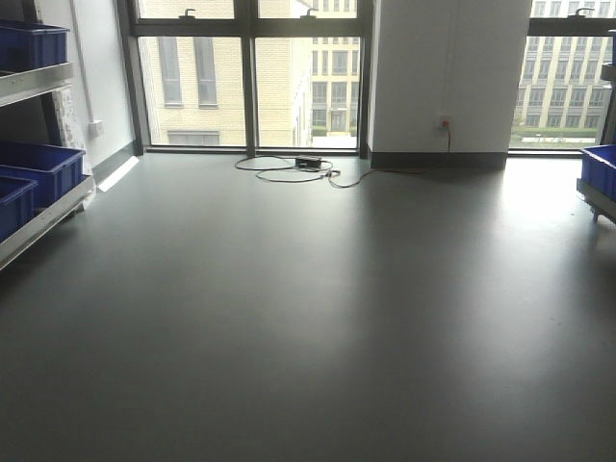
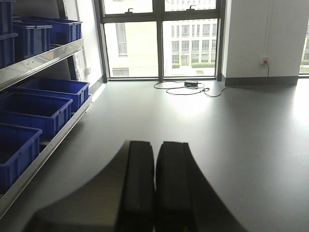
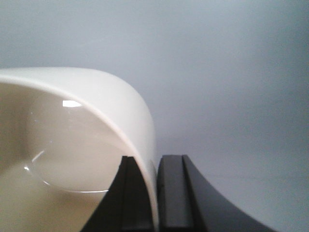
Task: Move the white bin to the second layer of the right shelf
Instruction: 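Drive toward the windows and turn toward the blue-crate shelf rack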
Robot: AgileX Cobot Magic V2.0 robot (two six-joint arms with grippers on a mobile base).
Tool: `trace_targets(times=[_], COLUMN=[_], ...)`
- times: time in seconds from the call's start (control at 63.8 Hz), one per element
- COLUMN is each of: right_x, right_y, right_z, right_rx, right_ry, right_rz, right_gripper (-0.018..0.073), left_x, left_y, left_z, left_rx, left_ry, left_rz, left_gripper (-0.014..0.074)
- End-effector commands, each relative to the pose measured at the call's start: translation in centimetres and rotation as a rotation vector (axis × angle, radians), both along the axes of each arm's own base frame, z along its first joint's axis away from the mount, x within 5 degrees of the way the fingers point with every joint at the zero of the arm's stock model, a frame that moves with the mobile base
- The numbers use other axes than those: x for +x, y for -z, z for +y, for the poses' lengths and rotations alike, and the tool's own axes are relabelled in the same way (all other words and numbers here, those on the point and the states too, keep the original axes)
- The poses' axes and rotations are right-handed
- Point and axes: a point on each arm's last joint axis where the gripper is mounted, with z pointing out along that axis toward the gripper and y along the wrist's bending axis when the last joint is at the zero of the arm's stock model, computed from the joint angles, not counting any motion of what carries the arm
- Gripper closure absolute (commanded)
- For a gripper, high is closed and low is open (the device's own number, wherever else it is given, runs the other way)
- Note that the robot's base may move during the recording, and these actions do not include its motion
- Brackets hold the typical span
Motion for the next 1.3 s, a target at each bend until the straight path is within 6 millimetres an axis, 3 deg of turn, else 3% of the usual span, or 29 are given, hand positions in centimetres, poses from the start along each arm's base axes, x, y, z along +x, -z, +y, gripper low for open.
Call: trace_targets(times=[0.0, 1.285], right_x=[0.44, 0.45], right_y=[-1.14, -1.14], right_z=[0.01, 0.01], right_rx=[-0.003, -0.003], right_ry=[-0.003, -0.003], right_rz=[-0.084, -0.085], right_gripper=[0.0502, 0.0502], left_x=[0.03, 0.03], left_y=[0.41, 0.41], left_z=[0.03, 0.03], left_rx=[-0.01, -0.01], left_ry=[-0.002, -0.002], left_rz=[-0.06, -0.06], left_gripper=[0.0512, 0.0512])
